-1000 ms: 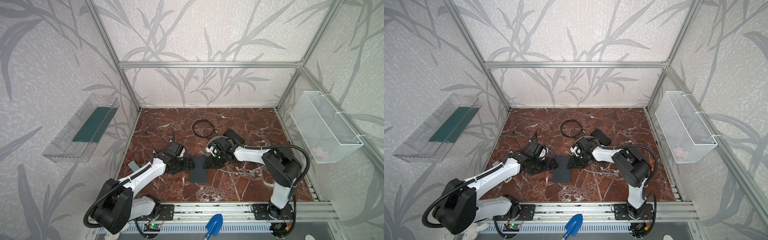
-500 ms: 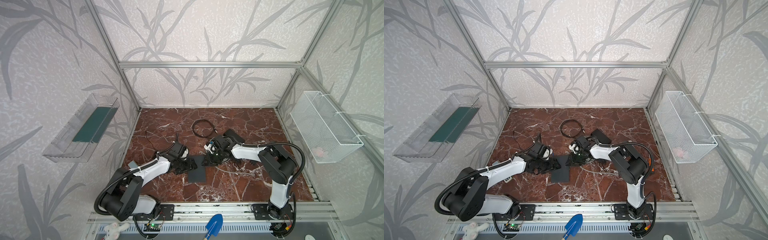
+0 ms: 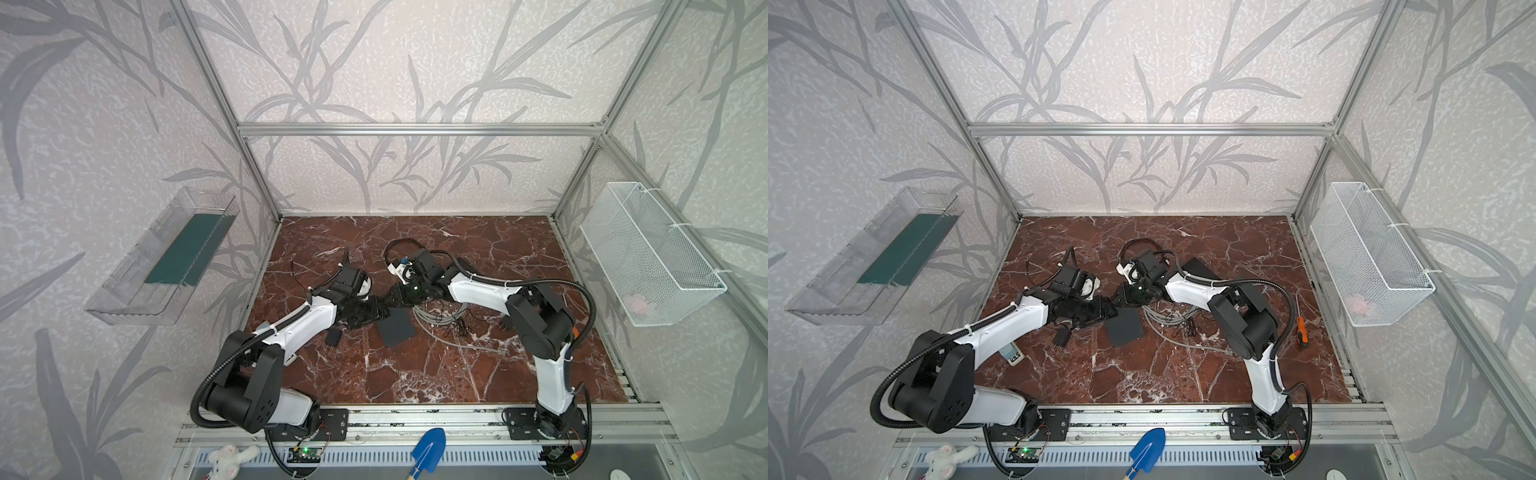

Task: Insert the plug into the switch port

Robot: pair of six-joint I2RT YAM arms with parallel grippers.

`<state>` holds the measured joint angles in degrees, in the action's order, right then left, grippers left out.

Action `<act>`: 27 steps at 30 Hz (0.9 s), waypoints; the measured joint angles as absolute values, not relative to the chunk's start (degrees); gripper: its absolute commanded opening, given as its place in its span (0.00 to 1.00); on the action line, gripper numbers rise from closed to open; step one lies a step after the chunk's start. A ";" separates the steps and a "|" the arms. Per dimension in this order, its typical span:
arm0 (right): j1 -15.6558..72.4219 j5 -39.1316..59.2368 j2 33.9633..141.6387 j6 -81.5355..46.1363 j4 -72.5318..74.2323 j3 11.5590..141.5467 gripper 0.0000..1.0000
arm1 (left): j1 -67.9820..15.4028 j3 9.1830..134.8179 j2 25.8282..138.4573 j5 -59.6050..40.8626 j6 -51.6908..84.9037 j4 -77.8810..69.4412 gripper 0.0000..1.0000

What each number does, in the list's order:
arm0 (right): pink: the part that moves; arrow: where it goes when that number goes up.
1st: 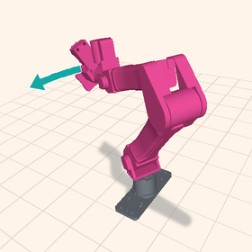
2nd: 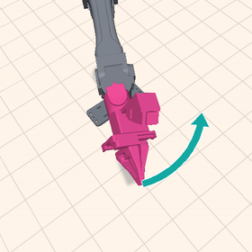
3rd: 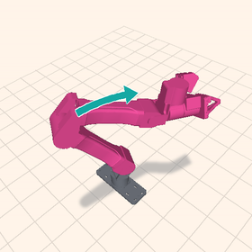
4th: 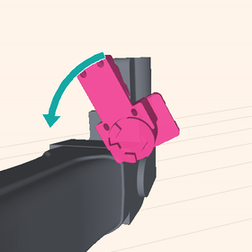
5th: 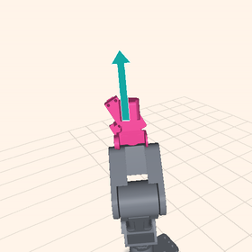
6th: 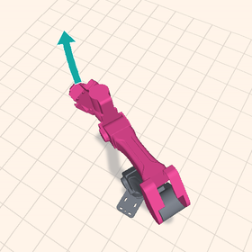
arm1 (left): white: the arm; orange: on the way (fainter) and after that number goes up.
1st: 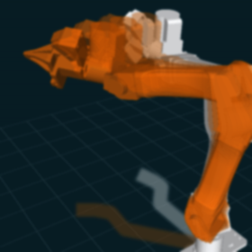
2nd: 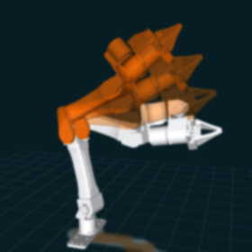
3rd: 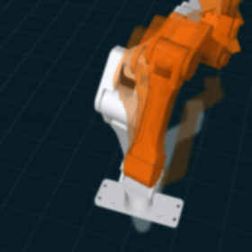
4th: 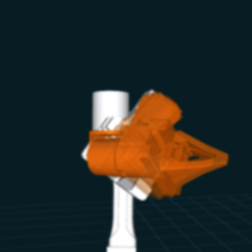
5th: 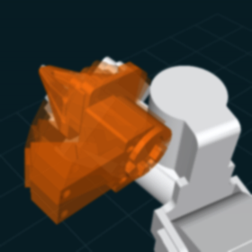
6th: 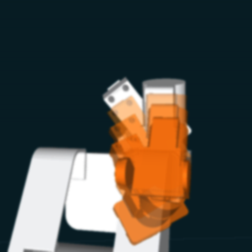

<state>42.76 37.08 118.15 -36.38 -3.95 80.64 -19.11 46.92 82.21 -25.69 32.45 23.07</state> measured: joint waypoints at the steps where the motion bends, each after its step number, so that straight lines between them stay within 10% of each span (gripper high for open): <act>1: 42.63 37.08 119.50 -36.38 -3.46 82.13 0.29 | -17.96 47.68 83.33 -25.96 31.55 23.09 0.63; 27: 39.38 35.64 111.83 -29.08 -10.57 65.82 0.50 | -21.23 42.52 82.15 -24.49 33.87 24.80 0.71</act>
<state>39.38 35.64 111.83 -29.08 -10.57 65.82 -21.23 42.52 82.15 -24.49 33.87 24.80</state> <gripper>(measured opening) 0.505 0.706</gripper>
